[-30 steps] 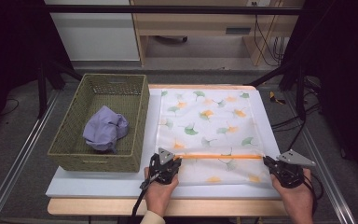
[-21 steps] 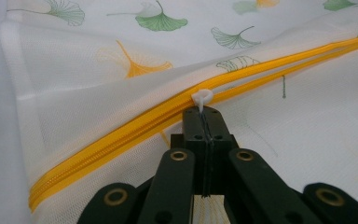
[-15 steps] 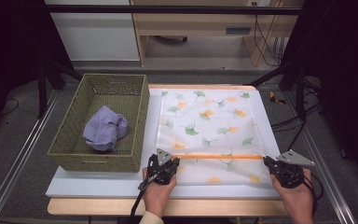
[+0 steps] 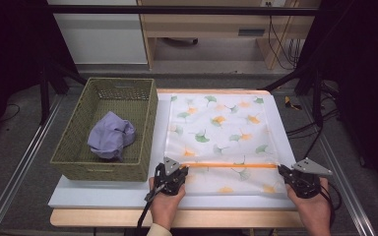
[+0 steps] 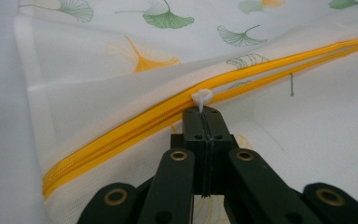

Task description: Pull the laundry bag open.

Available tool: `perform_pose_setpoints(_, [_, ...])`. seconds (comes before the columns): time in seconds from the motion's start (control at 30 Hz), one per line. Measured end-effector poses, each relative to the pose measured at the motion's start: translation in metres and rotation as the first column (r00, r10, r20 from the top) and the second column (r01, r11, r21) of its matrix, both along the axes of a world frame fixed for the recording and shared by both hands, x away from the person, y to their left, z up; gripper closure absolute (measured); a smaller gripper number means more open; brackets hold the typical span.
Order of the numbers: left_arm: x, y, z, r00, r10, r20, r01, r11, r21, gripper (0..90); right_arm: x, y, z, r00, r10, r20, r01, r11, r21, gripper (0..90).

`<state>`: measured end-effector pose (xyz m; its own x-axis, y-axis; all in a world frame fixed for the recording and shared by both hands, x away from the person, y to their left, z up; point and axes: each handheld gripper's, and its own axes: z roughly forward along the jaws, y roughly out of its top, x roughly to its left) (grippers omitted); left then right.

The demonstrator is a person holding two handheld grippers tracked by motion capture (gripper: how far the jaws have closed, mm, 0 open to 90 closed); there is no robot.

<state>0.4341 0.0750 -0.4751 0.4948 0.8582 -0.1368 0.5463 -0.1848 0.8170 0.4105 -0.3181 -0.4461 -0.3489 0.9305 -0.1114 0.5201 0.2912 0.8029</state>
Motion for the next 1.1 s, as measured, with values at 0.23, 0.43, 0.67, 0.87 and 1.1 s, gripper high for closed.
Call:
perform_pose_setpoints(0.23, [-0.001, 0.004, 0.000, 1.0000, 0.007, -0.001, -0.007, 1.0000, -0.005, 89.7, 0.000, 0.000, 0.000, 1.0000, -0.001, -0.002, 0.001, 1.000, 0.002, 86.1])
perform_pose_setpoints(0.43, [-0.002, 0.004, 0.000, 1.0000, 0.009, 0.000, -0.009, 0.9999, -0.004, 89.7, 0.000, 0.000, 0.000, 1.0000, 0.001, -0.004, -0.001, 1.000, -0.002, 86.1])
perform_pose_setpoints(0.67, [-0.003, 0.005, -0.001, 0.9999, 0.013, 0.006, -0.013, 0.9999, 0.001, 89.7, 0.000, 0.000, 0.000, 1.0000, -0.002, -0.003, 0.002, 1.000, -0.003, 86.1])
perform_pose_setpoints(0.87, [-0.005, 0.009, -0.002, 0.9997, 0.022, 0.007, -0.022, 0.9998, 0.000, 89.7, 0.000, 0.000, 0.000, 1.0000, -0.003, -0.003, 0.003, 1.000, -0.002, 86.1])
perform_pose_setpoints(1.1, [-0.006, 0.017, -0.002, 0.9991, 0.040, 0.013, -0.040, 0.9992, -0.002, 89.8, 0.000, 0.000, 0.000, 1.0000, -0.005, -0.003, 0.005, 1.000, -0.005, 86.1])
